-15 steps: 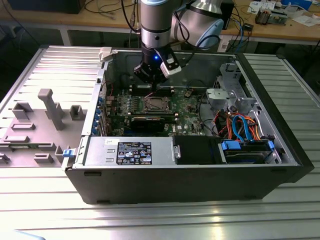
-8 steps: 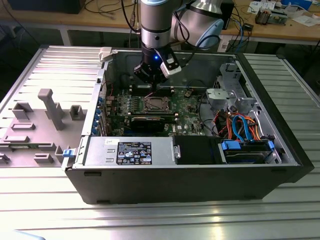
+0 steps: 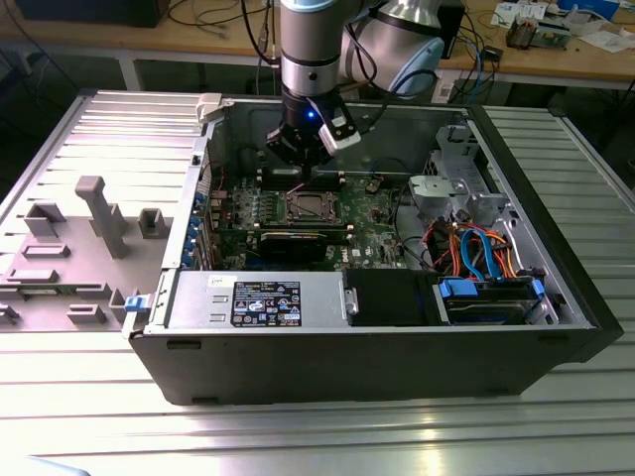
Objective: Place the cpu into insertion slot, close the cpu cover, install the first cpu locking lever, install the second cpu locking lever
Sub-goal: 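Install the first cpu locking lever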
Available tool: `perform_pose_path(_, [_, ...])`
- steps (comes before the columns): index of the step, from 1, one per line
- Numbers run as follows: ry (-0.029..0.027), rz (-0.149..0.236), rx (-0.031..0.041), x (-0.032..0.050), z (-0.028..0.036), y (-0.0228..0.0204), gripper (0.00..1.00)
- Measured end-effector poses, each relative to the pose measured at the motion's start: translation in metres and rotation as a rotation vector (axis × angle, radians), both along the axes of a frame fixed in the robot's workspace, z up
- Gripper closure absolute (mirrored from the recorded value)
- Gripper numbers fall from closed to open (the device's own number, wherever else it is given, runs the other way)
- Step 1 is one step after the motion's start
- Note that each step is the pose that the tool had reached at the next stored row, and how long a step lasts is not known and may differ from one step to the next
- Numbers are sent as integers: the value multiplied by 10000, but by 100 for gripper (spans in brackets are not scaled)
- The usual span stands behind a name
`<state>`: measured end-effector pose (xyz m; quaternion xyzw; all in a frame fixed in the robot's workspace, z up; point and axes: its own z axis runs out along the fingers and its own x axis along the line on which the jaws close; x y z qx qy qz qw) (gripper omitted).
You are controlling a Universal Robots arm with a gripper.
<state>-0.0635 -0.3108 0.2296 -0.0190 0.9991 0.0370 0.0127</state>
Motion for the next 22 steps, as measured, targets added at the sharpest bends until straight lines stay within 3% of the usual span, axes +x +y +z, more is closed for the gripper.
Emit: perform_pose_path(22, [-1, -27, 2, 147, -100, 2, 89])
